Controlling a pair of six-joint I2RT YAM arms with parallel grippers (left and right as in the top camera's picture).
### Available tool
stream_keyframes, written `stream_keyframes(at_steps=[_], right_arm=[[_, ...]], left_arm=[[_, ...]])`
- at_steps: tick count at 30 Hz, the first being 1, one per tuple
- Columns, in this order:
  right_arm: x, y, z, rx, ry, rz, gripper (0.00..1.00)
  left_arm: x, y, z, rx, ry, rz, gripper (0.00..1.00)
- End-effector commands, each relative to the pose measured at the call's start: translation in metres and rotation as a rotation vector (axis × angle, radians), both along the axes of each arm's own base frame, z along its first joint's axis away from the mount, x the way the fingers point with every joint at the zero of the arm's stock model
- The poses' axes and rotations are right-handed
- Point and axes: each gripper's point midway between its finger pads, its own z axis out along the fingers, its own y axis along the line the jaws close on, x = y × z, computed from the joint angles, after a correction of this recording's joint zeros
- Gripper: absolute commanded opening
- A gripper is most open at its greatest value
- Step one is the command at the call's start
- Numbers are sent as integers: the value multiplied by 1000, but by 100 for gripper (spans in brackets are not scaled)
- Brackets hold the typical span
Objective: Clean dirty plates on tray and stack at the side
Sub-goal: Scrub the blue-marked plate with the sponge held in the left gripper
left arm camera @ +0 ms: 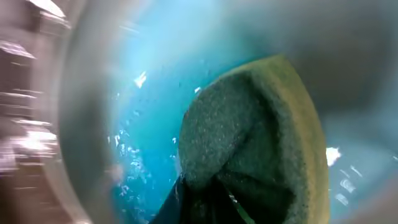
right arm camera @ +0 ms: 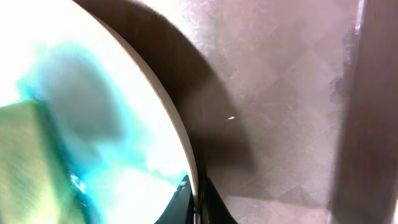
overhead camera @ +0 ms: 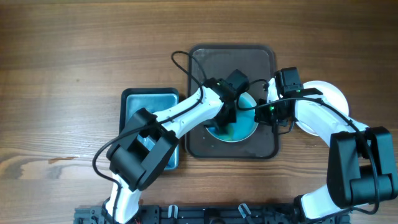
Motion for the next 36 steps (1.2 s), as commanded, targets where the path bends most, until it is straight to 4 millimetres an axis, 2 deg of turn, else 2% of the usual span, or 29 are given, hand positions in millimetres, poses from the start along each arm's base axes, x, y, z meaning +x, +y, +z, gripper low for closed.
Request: stream_keyframes(at_steps=[1, 3, 6, 11, 13, 16, 19, 21, 24, 28, 33, 36], right_arm=[[-5, -15, -14, -79, 29, -13, 4], [-5, -15, -14, -79, 29, -13, 4], [-5, -15, -14, -79, 28, -13, 4], [-5, -15, -14, -79, 30, -13, 4], [-5, -15, -14, -79, 29, -12, 4], [-5, -15, -14, -79, 29, -12, 4], [-5, -15, -14, -79, 29, -11, 4], [-5, -15, -14, -79, 28, -11, 4], [-5, -15, -14, -79, 28, -11, 4], [-5, -15, -14, -79, 29, -11, 4], [-5, -15, -14, -79, 29, -11, 4], [-6, -15, -14, -79, 31, -11, 4]], left_arm=[[30, 87, -16, 378, -166, 85, 4], [34, 85, -16, 373, -184, 88, 4], [41, 68, -19, 286, -198, 100, 4], [31, 4, -26, -60, -64, 186, 4], [24, -24, -25, -193, 6, 217, 4], [17, -63, -18, -357, 63, 174, 4], [10, -90, -10, -451, 67, 116, 4], [6, -101, -6, -476, 60, 89, 4], [1, -109, -5, -487, 55, 67, 4], [6, -107, -5, -483, 33, 47, 4], [45, -79, -9, -407, -99, 113, 4], [76, -51, -10, -317, -219, 101, 4]])
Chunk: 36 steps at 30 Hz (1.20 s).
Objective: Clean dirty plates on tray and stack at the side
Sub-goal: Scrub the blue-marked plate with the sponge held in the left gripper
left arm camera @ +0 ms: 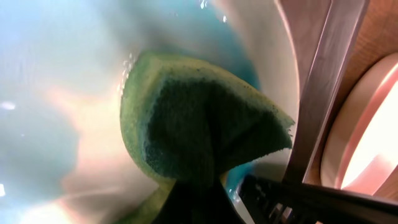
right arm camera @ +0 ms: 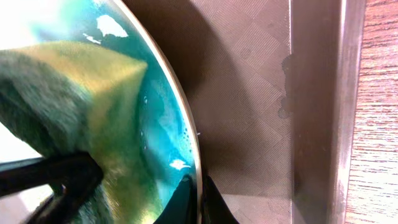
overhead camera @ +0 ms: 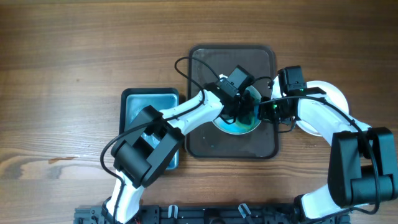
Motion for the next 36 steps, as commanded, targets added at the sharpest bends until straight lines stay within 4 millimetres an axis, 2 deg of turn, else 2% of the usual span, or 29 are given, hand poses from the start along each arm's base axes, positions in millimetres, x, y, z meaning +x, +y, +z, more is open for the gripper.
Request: stream_keyframes(at_steps=[1, 4, 7, 11, 13, 15, 19, 22, 25, 27, 28, 31, 33, 36], right_arm=[[-13, -3, -14, -44, 46, 35, 5], [-14, -3, -14, -45, 52, 36, 4], [-15, -3, -14, -45, 55, 36, 4], [-15, -3, -14, -45, 52, 36, 4], [-15, -3, -14, -45, 52, 36, 4], [-15, -3, -14, -45, 52, 36, 4], [-15, -3, -14, -46, 52, 38, 4], [-15, -3, -14, -45, 52, 37, 4], [-15, -3, -14, -45, 52, 37, 4], [-15, -3, -14, -45, 52, 36, 4], [-15, -3, -14, -45, 53, 36, 4], [-16, -3, -14, -45, 56, 36, 4], [-16, -3, -14, -46, 57, 36, 4], [-16, -3, -14, -45, 56, 37, 4]], left_arm=[[47, 52, -20, 187, -159, 38, 4], [63, 98, -24, 360, -202, 86, 4], [60, 138, -24, 515, -168, 125, 4], [41, 148, -27, 568, -103, 67, 4], [27, 143, -30, 558, -61, 17, 4], [12, 124, -32, 490, -13, -48, 4], [-14, 73, -29, 271, 67, -152, 4], [-32, 24, -19, 56, 100, -245, 4], [-46, -4, -16, -42, 125, -270, 4], [-62, -22, -19, -89, 152, -312, 4], [-71, -21, -24, -70, 175, -323, 4], [-79, -11, -29, -27, 216, -318, 4], [-78, -2, -32, -2, 237, -300, 4], [-70, 25, -38, 79, 262, -241, 4]])
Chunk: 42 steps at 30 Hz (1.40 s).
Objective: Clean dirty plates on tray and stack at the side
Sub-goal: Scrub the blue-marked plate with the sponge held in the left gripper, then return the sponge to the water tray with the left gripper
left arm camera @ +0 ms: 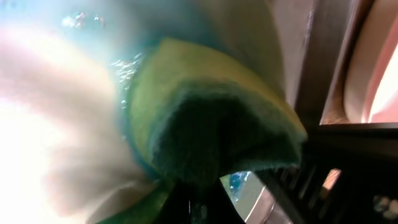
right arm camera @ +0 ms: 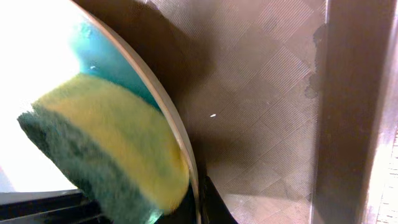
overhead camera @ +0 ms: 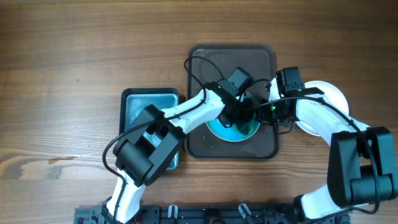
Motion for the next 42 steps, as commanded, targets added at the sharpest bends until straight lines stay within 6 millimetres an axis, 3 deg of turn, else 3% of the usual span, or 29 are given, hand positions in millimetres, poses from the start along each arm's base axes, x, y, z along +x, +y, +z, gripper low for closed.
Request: stream_keyframes(at_steps=[1, 6, 13, 17, 20, 24, 28, 30, 36, 38, 40, 41, 42], right_arm=[[-7, -10, -14, -61, 28, 12, 4], [-7, -10, -14, -61, 25, 13, 4], [-6, -10, -14, -61, 23, 12, 4], [-6, -10, -14, -61, 24, 12, 4], [-6, -10, -14, -61, 22, 13, 5], [-5, -10, -13, -60, 15, 12, 4], [0, -9, -13, -58, -4, 12, 4], [3, -9, -12, -57, -15, 11, 4], [-5, -8, -7, -46, 7, 13, 4], [-7, -12, 0, -70, 6, 11, 4], [-6, -14, 13, -91, -12, 11, 4], [-6, -13, 22, -90, -25, 18, 5], [-6, -10, 32, -87, -44, 32, 4]], left_arm=[[-22, 41, -33, 150, 151, 44, 4], [4, 97, -17, 316, 81, 157, 4], [25, 126, 31, 309, -2, 244, 4], [28, 135, 76, 243, -55, 278, 4], [25, 152, 116, 214, -111, 301, 4], [19, 210, 139, 363, -167, 398, 4], [5, 265, 128, 550, -106, 465, 4], [-1, 277, 113, 575, -70, 480, 4], [-23, 294, 41, 577, 12, 509, 4], [-31, 296, 34, 572, 45, 509, 13], [-32, 295, 37, 563, 51, 507, 51], [-31, 296, 40, 559, 45, 510, 61], [-29, 295, 46, 548, 27, 508, 79]])
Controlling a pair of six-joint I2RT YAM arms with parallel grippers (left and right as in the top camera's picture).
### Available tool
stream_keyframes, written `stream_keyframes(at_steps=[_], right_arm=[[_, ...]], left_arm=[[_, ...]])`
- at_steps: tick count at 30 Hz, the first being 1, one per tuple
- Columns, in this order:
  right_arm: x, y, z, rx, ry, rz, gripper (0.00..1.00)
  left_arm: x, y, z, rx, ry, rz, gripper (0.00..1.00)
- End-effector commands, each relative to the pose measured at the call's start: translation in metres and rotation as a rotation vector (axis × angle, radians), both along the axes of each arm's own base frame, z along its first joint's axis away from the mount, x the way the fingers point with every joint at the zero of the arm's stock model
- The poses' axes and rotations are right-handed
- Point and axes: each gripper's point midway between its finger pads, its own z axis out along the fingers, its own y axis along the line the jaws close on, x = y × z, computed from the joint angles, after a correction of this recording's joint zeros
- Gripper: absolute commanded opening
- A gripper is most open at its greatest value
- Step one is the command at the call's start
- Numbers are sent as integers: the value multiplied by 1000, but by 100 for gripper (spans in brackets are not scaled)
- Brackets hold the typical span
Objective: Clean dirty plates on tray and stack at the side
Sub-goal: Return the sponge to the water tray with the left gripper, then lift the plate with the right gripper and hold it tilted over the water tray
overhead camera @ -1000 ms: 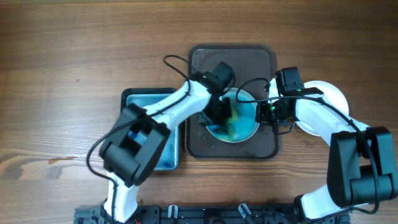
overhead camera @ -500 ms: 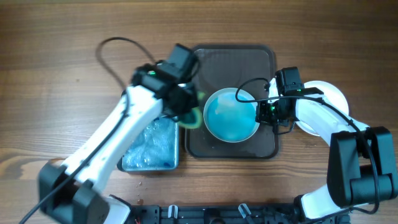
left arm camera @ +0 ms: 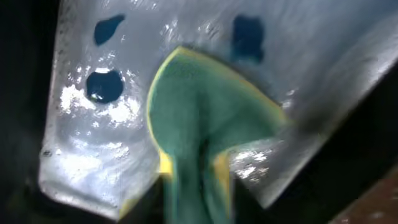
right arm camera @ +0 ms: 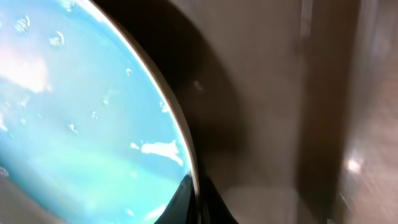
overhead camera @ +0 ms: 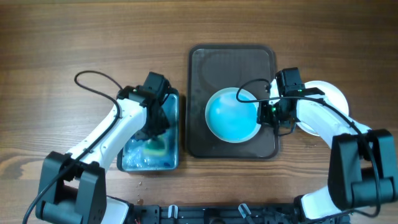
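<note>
A round plate [overhead camera: 232, 116] coated in blue liquid rests tilted on the brown tray [overhead camera: 231, 55]. My right gripper [overhead camera: 263, 114] is shut on its right rim, seen close in the right wrist view as plate [right arm camera: 74, 112] with the gripper [right arm camera: 196, 202] pinching the edge. My left gripper [overhead camera: 155, 127] is over the blue tub [overhead camera: 149, 160] and holds the green and yellow sponge [overhead camera: 153, 147]. In the left wrist view the sponge [left arm camera: 199, 124] hangs folded between the fingers of the gripper [left arm camera: 194, 208] above the wet tub floor [left arm camera: 93, 137].
A white plate [overhead camera: 333, 99] lies on the wooden table right of the tray, partly under the right arm. The tub stands just left of the tray. Cables loop near both wrists.
My left gripper has left the plate with the sponge and now holds it over the tub at the left. The right gripper still pinches the plate's rim; the plate's face is now uncovered.
At each earlier moment my left gripper pressed the sponge against the blue-coated plate at a different spot, while the right gripper held the plate's right rim. Now the sponge is at the tub and the plate stays held on the tray.
</note>
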Motion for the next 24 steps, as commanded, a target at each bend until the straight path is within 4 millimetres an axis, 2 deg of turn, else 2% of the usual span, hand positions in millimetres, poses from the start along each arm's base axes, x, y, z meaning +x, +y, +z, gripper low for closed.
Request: stream_keyframes(at_steps=[1, 2, 5, 8, 13, 15, 20, 24], right_arm=[[7, 0, 40, -51, -100, 51, 4], [7, 3, 48, -53, -113, 64, 4], [6, 15, 78, -93, -158, 117, 4], [5, 33, 102, -132, -176, 178, 4], [11, 83, 137, -120, -252, 269, 4], [17, 120, 153, -108, -320, 332, 4], [30, 172, 151, -170, -464, 414, 4], [43, 196, 157, -273, -626, 397, 4]], left_arm=[[10, -3, 20, -39, -66, -3, 91], [11, -3, 27, -45, -82, -2, 100], [16, 0, 59, -71, -162, 16, 100], [17, 12, 97, -97, -259, 57, 100], [10, 44, 150, -120, -413, 167, 100], [-3, 63, 176, -132, -502, 238, 100], [-28, 81, 206, -147, -637, 311, 100], [-40, 86, 223, -153, -727, 326, 100]])
